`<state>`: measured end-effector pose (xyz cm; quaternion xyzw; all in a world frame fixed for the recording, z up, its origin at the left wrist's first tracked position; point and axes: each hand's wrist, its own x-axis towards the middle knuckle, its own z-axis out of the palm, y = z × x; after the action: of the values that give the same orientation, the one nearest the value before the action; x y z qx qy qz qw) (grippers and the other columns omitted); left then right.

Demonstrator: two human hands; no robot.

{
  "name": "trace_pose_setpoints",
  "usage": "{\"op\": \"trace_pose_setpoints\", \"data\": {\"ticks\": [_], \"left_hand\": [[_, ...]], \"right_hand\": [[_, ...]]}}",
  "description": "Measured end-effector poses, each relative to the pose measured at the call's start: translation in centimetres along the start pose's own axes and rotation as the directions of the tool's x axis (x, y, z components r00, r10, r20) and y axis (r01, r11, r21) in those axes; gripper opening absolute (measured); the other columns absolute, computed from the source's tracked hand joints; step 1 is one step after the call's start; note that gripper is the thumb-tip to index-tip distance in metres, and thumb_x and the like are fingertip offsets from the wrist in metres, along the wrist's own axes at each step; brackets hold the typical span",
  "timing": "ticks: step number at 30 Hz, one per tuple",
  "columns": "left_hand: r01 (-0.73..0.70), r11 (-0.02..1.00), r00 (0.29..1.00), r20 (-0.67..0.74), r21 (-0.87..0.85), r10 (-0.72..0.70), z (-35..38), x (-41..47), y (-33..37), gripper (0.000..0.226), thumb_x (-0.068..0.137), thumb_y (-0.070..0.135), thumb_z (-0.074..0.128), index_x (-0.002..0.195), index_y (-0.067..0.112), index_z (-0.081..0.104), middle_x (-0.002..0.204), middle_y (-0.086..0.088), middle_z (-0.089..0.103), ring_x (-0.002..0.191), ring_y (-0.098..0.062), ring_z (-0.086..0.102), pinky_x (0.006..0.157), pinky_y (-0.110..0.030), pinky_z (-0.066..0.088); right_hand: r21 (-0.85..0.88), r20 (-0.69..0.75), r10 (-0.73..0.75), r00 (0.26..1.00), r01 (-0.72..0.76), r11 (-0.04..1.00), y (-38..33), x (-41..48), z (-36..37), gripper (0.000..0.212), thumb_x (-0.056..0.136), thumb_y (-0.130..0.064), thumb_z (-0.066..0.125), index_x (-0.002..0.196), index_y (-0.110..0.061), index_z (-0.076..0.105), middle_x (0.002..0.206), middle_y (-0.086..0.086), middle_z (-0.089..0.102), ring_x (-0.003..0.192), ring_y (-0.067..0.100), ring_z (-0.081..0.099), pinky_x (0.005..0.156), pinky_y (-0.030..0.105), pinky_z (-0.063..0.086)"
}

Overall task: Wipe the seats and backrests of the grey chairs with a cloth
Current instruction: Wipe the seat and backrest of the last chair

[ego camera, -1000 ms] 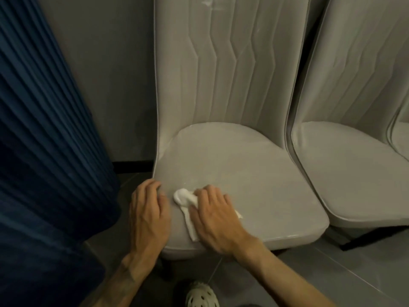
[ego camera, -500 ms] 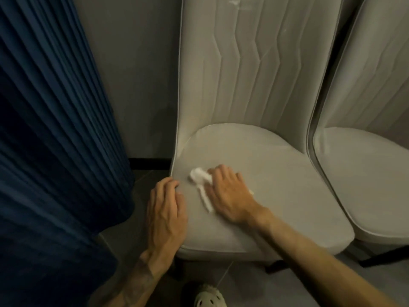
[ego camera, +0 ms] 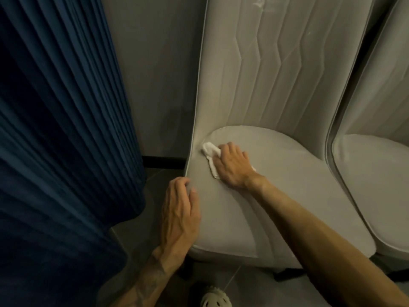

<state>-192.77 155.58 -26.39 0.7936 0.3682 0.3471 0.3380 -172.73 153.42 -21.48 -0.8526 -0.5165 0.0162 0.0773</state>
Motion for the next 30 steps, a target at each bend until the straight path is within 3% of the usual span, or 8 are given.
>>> {"op": "trace_pose_setpoints", "data": {"ticks": [5, 9, 13, 19, 23, 25, 27, 30], "left_hand": [[0.131, 0.972, 0.991, 0.002, -0.197, -0.133, -0.7, 0.7, -0.7, 0.021, 0.11, 0.038, 0.034, 0.111, 0.029, 0.052, 0.1, 0.02, 0.054, 0.092, 0.019, 0.052, 0.075, 0.0, 0.037], [0.192, 0.953, 0.981, 0.036, -0.236, -0.189, -1.1, 1.1, -1.0, 0.036, 0.103, 0.045, 0.029, 0.106, 0.024, 0.058, 0.099, 0.016, 0.055, 0.088, 0.02, 0.052, 0.071, 0.0, 0.039], [0.197, 0.946, 0.98, 0.027, -0.256, -0.197, -0.5, 0.9, -0.8, 0.033, 0.103, 0.038, 0.033, 0.104, 0.022, 0.062, 0.103, 0.013, 0.052, 0.093, 0.02, 0.051, 0.077, 0.002, 0.035], [0.132, 0.98, 0.991, -0.006, -0.15, -0.135, 0.3, 0.2, -0.2, 0.02, 0.114, 0.022, 0.04, 0.105, 0.023, 0.057, 0.114, 0.003, 0.046, 0.096, -0.001, 0.044, 0.085, 0.006, 0.026], [0.108, 0.985, 0.994, -0.001, -0.137, -0.109, 0.0, 0.3, -0.3, 0.024, 0.113, 0.011, 0.037, 0.105, 0.019, 0.058, 0.114, 0.0, 0.046, 0.101, -0.004, 0.046, 0.088, 0.004, 0.028], [0.104, 0.986, 0.994, -0.017, -0.128, -0.107, 0.1, 0.3, -0.2, 0.024, 0.113, 0.01, 0.038, 0.106, 0.013, 0.061, 0.114, -0.001, 0.047, 0.105, -0.01, 0.048, 0.092, -0.003, 0.029], [0.105, 0.988, 0.994, -0.026, -0.112, -0.109, 0.4, 0.2, -0.1, 0.021, 0.112, 0.014, 0.042, 0.107, 0.007, 0.061, 0.114, -0.002, 0.045, 0.106, -0.014, 0.048, 0.096, -0.014, 0.03], [0.079, 0.994, 0.996, -0.021, -0.076, -0.081, 0.4, 0.2, -0.1, 0.016, 0.11, 0.017, 0.048, 0.108, 0.006, 0.06, 0.114, 0.0, 0.043, 0.103, -0.014, 0.046, 0.093, -0.019, 0.029]], "right_hand": [[-0.032, -0.09, -0.245, 0.965, 0.243, 0.97, -3.2, -9.3, 1.5, 0.035, 0.104, -0.043, 0.031, 0.122, -0.018, 0.048, 0.112, 0.003, 0.048, 0.097, 0.025, 0.047, 0.084, 0.045, 0.041], [-0.032, -0.13, -0.231, 0.964, 0.229, 0.973, -5.1, -14.3, 1.8, 0.035, 0.105, -0.046, 0.03, 0.122, -0.022, 0.049, 0.113, -0.001, 0.048, 0.093, 0.02, 0.047, 0.082, 0.041, 0.041], [-0.083, -0.1, -0.252, 0.963, 0.244, 0.966, -5.4, -15.8, 0.8, 0.038, 0.107, -0.044, 0.027, 0.126, -0.02, 0.05, 0.117, 0.0, 0.049, 0.095, 0.021, 0.047, 0.082, 0.04, 0.04], [-0.039, -0.163, 0.04, 0.986, -0.047, 0.998, -1.2, -20.2, 0.6, 0.032, 0.103, -0.045, 0.032, 0.119, -0.024, 0.05, 0.113, -0.002, 0.048, 0.093, 0.019, 0.046, 0.082, 0.038, 0.04], [0.007, -0.184, -0.077, 0.98, 0.079, 0.997, -7.3, -17.3, 2.2, 0.03, 0.103, -0.044, 0.035, 0.114, -0.021, 0.051, 0.108, 0.0, 0.05, 0.09, 0.018, 0.045, 0.079, 0.038, 0.041], [-0.026, -0.172, -0.093, 0.981, 0.09, 0.996, -6.0, -17.8, 1.9, 0.029, 0.103, -0.043, 0.035, 0.116, -0.022, 0.05, 0.108, -0.001, 0.049, 0.089, 0.018, 0.044, 0.077, 0.036, 0.039], [-0.023, -0.196, -0.01, 0.98, 0.005, 1.0, -3.4, -19.5, 1.6, 0.026, 0.102, -0.043, 0.037, 0.115, -0.024, 0.049, 0.108, -0.003, 0.047, 0.088, 0.018, 0.045, 0.077, 0.036, 0.038], [0.011, -0.267, 0.128, 0.955, -0.13, 0.991, -4.4, -19.9, 2.0, 0.03, 0.103, -0.044, 0.034, 0.114, -0.023, 0.051, 0.108, 0.0, 0.05, 0.088, 0.021, 0.046, 0.078, 0.041, 0.041]]}}
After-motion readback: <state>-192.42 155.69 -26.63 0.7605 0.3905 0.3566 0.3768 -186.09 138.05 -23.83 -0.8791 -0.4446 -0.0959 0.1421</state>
